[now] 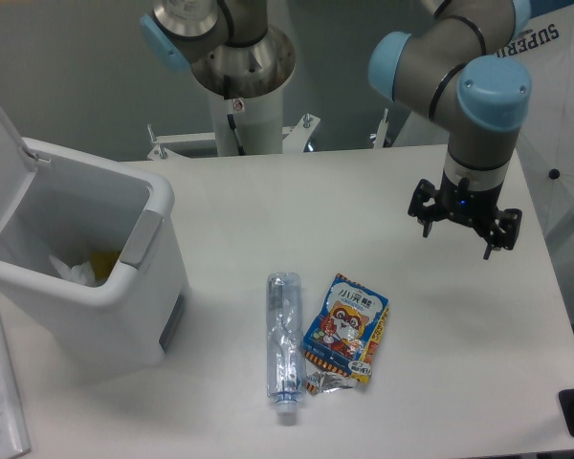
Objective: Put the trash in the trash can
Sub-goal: 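Move the gripper over the colorful snack bag and lower it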
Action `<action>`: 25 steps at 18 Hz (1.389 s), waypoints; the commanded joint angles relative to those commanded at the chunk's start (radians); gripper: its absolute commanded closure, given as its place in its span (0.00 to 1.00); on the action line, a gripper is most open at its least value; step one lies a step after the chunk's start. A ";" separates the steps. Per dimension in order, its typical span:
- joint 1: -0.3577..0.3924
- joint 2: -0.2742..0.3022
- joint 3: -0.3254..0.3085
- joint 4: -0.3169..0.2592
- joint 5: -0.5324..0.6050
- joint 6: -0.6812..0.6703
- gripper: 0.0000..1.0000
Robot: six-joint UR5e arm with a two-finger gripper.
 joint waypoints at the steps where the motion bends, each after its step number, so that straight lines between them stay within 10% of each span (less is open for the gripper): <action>1: 0.000 0.000 0.000 0.000 0.000 -0.003 0.00; 15: -0.074 0.003 -0.172 0.140 -0.049 -0.126 0.00; 25: -0.170 -0.212 0.005 0.130 -0.049 -0.287 0.00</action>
